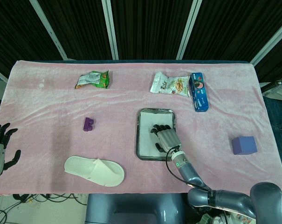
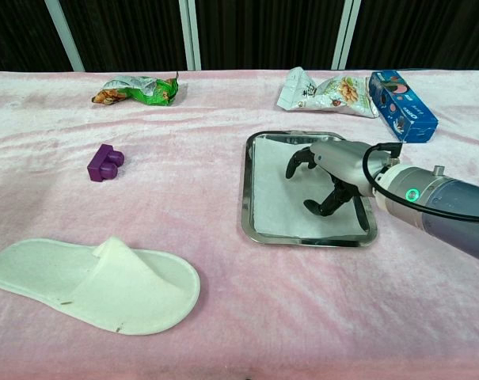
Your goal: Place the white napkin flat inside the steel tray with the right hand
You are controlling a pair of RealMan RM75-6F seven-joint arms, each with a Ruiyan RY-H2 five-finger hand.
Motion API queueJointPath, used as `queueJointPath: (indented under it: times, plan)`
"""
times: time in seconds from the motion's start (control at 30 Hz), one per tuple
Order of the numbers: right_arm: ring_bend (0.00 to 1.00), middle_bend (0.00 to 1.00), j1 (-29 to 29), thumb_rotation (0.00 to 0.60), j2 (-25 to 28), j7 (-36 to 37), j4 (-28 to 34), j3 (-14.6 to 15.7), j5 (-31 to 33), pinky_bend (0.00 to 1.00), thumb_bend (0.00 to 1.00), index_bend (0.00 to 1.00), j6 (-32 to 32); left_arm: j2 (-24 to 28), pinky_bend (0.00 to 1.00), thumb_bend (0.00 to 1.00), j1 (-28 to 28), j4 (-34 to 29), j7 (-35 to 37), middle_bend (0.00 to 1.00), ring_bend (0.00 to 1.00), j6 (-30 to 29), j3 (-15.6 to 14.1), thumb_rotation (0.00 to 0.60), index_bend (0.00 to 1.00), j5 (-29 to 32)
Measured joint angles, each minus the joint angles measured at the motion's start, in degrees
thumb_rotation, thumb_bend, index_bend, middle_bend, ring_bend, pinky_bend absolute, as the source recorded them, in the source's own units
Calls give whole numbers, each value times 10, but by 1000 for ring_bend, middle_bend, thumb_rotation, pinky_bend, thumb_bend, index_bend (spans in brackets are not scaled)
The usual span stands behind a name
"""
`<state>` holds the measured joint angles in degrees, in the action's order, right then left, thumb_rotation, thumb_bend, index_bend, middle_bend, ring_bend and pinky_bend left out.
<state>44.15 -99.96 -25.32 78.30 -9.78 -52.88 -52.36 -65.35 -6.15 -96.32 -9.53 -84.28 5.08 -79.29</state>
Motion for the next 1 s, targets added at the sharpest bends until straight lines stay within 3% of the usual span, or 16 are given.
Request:
queueJointPath:
  times: [0.17, 0.3, 0.5, 0.7, 0.83, 1.0]
  plan:
    - [179, 141, -3, 600, 11, 2, 17, -1, -6, 188, 356, 279, -6, 0, 7, 380, 0, 2, 1, 59, 0, -2, 1, 600, 194, 0]
    - [149, 43, -10, 600, 35, 5, 47, 0, -22, 187, 354, 239, -22, 0, 7, 380, 1, 3, 3, 59, 0, -5, 1, 600, 194, -2]
    - [143, 32, -45, 600, 115, 15, 104, 5, -58, 184, 294, 210, -80, 0, 7, 380, 3, 2, 10, 59, 0, -12, 3, 600, 194, -5]
    - [138, 32, -112, 600, 215, 72, 157, 13, -101, 180, 286, 198, -157, 2, 8, 380, 4, -1, 13, 59, 0, -18, 5, 600, 194, -10]
    - [131, 31, -183, 600, 278, 111, 186, 47, -157, 179, 287, 186, -226, 1, 7, 380, 4, -1, 13, 60, 0, -22, 5, 600, 194, -15]
    - [128, 32, -273, 600, 293, 149, 187, 104, -244, 175, 286, 171, -329, 1, 7, 380, 5, 0, 11, 59, 0, -26, 5, 600, 194, -18]
